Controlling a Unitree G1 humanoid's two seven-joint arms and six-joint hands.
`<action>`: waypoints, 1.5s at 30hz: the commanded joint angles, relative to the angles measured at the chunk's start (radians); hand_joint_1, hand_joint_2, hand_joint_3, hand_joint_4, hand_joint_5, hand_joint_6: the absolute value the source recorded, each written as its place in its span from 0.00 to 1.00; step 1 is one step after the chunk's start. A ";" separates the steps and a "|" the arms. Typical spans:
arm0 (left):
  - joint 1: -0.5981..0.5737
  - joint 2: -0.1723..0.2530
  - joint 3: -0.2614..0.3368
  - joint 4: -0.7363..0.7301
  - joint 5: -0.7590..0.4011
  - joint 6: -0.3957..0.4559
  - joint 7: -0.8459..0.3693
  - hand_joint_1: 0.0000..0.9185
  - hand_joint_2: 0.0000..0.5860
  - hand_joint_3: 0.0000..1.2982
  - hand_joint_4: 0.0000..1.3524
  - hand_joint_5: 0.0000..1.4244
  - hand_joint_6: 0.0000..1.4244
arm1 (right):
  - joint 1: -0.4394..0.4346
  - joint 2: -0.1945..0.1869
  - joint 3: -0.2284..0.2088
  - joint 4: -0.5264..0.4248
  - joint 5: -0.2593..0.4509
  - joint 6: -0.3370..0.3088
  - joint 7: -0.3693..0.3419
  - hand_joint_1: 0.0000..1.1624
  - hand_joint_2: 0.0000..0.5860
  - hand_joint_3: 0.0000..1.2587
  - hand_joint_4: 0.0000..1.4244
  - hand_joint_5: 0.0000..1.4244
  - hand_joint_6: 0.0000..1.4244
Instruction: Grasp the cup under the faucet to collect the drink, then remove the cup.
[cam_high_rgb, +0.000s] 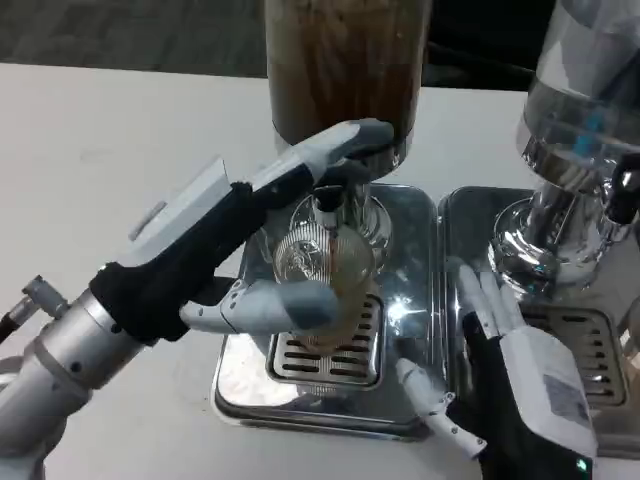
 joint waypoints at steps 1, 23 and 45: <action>0.018 0.020 -0.016 -0.007 0.028 -0.017 -0.016 0.00 0.16 0.08 0.04 0.19 0.14 | -0.044 -0.009 -0.012 0.001 0.056 -0.038 0.057 0.26 0.51 0.00 0.00 0.00 0.06; 0.019 0.016 -0.020 -0.025 0.033 -0.006 -0.002 0.00 0.17 0.09 0.04 0.19 0.14 | -0.202 0.028 -0.002 0.107 0.102 0.011 0.192 0.38 0.43 0.00 0.00 0.00 0.00; 0.035 0.013 -0.013 -0.046 0.050 0.011 0.032 0.00 0.18 0.10 0.04 0.19 0.14 | -0.288 0.067 -0.017 0.220 0.193 -0.020 0.201 0.36 0.43 0.00 0.00 0.00 0.00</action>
